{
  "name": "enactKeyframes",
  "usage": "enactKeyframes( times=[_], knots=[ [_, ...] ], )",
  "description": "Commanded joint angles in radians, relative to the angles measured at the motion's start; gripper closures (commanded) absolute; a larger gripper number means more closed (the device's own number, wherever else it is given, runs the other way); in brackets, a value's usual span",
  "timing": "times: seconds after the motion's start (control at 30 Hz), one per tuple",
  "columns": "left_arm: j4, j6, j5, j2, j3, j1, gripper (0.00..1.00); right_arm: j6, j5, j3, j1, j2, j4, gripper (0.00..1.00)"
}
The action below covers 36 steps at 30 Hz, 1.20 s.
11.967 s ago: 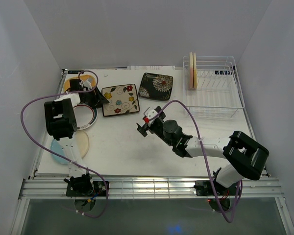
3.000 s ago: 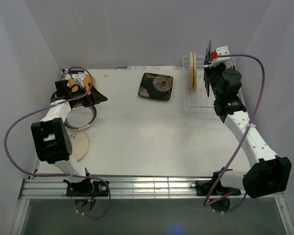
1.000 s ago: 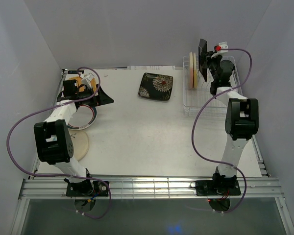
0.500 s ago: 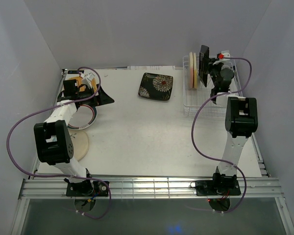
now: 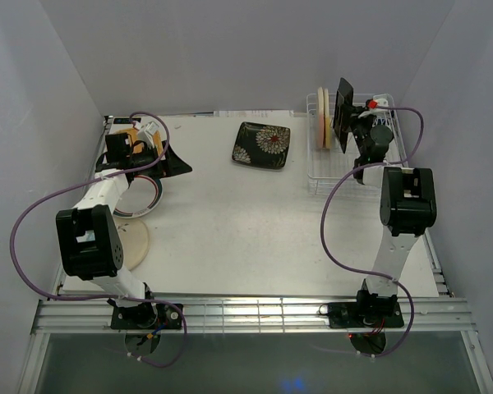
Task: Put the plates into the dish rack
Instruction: Insert the plate into the dish rack.
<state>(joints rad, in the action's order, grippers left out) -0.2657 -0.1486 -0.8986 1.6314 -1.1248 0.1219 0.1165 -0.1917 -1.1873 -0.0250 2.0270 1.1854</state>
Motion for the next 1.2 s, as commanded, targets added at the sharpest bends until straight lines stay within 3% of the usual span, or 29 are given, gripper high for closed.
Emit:
enactKeyframes(
  times=[0.0,0.27,0.7,1.17],
  knots=[
    [0.013,0.014,-0.022,-0.054,0.003,-0.005,0.02,-0.003,0.037,0.037,-0.004,-0.102,0.213,0.92],
    [0.013,0.011,-0.02,-0.079,0.014,-0.01,0.02,-0.006,0.071,0.132,-0.004,-0.128,0.223,0.9],
    [0.006,0.015,-0.017,-0.091,0.017,-0.013,0.02,-0.095,0.138,0.178,0.023,-0.215,-0.01,0.79],
    [0.003,0.017,-0.006,-0.107,0.022,-0.013,0.02,-0.112,0.155,0.279,0.023,-0.278,-0.138,0.79]
  ],
)
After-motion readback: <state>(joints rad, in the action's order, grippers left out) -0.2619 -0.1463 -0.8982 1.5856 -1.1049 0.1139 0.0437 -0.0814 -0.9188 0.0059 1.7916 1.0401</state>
